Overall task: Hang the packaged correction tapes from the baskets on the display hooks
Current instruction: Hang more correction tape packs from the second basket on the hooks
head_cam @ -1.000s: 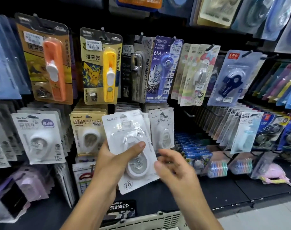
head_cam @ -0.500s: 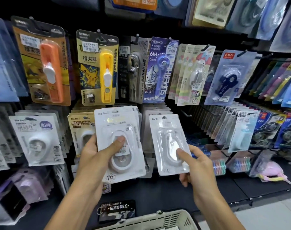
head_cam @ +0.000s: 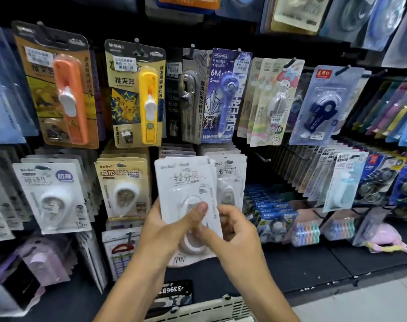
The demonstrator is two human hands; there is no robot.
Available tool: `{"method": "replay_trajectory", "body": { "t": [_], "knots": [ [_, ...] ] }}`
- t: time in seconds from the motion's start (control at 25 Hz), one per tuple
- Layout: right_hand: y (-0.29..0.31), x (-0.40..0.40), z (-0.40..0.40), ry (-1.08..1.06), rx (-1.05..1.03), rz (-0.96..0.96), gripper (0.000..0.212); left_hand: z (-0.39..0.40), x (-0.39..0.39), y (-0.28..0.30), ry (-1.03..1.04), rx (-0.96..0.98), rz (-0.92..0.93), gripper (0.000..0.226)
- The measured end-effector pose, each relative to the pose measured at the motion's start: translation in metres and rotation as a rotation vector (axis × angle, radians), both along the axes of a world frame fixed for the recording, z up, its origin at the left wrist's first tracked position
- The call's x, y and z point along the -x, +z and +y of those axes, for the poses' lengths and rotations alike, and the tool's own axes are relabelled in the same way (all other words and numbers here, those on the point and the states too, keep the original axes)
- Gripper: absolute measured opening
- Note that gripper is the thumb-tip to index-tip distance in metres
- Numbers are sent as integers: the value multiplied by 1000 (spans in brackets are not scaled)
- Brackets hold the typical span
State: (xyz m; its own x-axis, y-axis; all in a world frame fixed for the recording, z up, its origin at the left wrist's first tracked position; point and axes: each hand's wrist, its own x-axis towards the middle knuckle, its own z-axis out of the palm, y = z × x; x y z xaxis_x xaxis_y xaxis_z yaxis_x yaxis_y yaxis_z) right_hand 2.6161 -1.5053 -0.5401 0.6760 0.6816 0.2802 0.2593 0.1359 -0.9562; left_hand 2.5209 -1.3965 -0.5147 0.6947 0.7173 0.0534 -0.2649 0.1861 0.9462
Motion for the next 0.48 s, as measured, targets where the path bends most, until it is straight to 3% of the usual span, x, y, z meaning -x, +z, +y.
{"method": "replay_trajectory", "body": {
  "t": [0.12, 0.16, 0.32, 0.48],
  "knots": [
    [6, -20, -4, -34, -172, 355, 44, 13, 10, 2, 5, 33, -41, 59],
    [8, -26, -8, -56, -201, 386, 45, 15, 12, 3, 48, 40, -58, 54],
    [8, -22, -11, -68, -204, 286, 40, 2, 12, 6, 144, -55, -16, 31],
    [7, -15, -13, 13, -257, 355, 37, 11, 15, 5, 183, 47, -28, 13]
  ]
}}
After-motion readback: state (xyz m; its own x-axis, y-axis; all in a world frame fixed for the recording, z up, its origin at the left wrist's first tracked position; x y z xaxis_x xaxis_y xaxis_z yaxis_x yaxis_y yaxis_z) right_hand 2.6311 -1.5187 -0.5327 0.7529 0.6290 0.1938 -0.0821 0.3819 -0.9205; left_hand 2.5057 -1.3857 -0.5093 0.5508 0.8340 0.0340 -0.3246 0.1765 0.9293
